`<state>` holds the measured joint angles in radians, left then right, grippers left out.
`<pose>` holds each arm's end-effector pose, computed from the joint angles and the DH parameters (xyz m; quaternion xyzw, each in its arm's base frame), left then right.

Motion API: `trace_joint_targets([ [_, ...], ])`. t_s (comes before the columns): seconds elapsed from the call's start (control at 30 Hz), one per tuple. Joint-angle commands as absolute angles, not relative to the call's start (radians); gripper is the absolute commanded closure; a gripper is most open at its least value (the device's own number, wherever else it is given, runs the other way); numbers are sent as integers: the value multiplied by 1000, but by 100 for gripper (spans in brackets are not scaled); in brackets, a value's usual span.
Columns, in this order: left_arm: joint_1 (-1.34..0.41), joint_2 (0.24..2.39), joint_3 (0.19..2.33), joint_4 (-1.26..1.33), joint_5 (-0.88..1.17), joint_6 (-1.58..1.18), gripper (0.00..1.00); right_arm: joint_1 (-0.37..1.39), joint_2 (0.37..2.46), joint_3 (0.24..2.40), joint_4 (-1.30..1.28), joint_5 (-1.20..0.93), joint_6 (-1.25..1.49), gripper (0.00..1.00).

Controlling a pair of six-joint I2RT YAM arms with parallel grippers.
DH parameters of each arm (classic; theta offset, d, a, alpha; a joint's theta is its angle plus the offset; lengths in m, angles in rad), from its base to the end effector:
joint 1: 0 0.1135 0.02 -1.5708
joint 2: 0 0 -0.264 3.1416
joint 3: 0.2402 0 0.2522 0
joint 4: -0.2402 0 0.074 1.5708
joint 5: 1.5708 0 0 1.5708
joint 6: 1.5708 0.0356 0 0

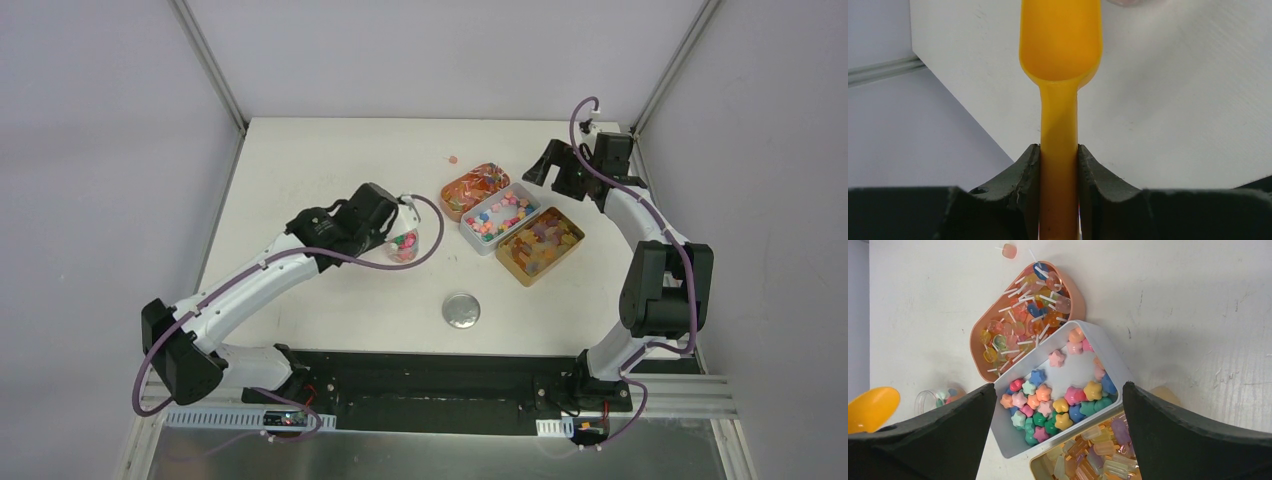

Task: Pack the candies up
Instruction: Place the fake candies in the packing bottle, then place the spatula at the center of the board.

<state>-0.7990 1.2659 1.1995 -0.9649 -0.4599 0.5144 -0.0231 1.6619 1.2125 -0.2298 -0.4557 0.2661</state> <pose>0.1812 -0.1635 0.3181 0.5248 0.7804 0.1807 0.2880 0.3734 0.0070 0.2575 0.0303 0.8838 0.2532 0.3922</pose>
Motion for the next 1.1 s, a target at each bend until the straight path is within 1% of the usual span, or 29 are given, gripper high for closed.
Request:
trace_joint_targets([
  [0.0, -698, 1234, 1274, -826, -421, 437, 100, -25, 1628, 1220, -201, -452, 316, 0],
  [0.2, -524, 1230, 1268, -635, -352, 310, 100, 8, 1606, 1243, -229, -402, 342, 0],
  [0.4, -351, 1232, 1189, -464, -318, 139, 100, 107, 1588, 1267, -273, -336, 349, 0],
  [0.53, -261, 1251, 1138, -400, -364, -12, 100, 153, 1561, 1263, -284, -302, 348, 0],
  [0.63, -211, 1265, 1095, -356, -449, -119, 100, 193, 1538, 1261, -287, -279, 350, 0],
  [0.87, -28, 1270, 951, -258, -398, -404, 100, 305, 1488, 1241, -300, -218, 340, 0],
  [0.93, -8, 1286, 928, -243, -405, -461, 100, 332, 1479, 1238, -310, -203, 330, 0],
  [1.07, 15, 1338, 916, -238, -489, -524, 100, 370, 1452, 1221, -321, -176, 320, 0],
])
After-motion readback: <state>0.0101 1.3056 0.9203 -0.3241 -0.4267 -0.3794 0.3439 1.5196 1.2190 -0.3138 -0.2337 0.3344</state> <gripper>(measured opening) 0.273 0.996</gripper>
